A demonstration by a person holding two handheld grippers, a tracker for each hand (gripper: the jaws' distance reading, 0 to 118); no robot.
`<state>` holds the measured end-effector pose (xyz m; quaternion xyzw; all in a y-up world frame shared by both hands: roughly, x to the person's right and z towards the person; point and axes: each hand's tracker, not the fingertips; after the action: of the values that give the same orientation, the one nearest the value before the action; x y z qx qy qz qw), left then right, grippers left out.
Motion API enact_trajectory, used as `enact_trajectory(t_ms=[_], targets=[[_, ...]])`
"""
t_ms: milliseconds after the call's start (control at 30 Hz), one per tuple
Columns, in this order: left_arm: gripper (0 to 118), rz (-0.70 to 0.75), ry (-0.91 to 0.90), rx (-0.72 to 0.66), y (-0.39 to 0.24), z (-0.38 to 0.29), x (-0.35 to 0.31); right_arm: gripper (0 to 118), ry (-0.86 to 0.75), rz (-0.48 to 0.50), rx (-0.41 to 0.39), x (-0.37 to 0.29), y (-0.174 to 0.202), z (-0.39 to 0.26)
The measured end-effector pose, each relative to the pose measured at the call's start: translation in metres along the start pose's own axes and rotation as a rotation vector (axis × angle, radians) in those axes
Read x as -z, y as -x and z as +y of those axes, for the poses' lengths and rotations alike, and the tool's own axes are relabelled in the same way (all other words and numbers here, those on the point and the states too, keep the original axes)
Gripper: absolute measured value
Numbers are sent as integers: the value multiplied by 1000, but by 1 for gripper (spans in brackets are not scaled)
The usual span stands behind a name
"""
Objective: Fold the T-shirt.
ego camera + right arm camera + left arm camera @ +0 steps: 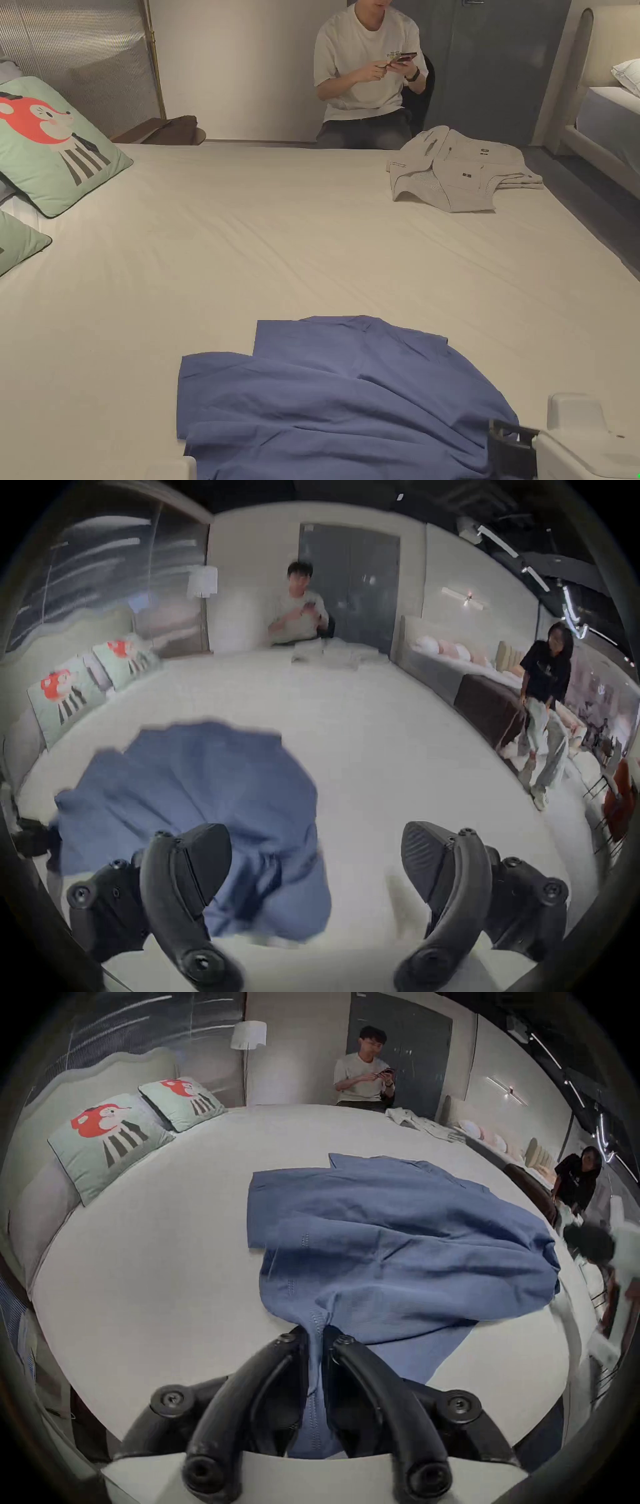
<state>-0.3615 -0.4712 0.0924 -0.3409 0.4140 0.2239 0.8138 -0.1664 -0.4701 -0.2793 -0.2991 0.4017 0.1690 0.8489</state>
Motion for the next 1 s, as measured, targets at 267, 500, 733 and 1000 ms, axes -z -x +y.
enact_trajectory(t_ms=[267,500,733,1000], targets=[[4,-5,-12,-3,-2,4,-6,49,106,223,228,12,-15,-21],[4,-34,-52,-49,4,15,-21,9,-23,240,128,-21,3,-1],[4,-85,-277,-36,11,75,-65,9,-286,318,125,-85,2,62],[4,-120,-588,17,6,176,-147,9,-548,361,103,-163,10,140]])
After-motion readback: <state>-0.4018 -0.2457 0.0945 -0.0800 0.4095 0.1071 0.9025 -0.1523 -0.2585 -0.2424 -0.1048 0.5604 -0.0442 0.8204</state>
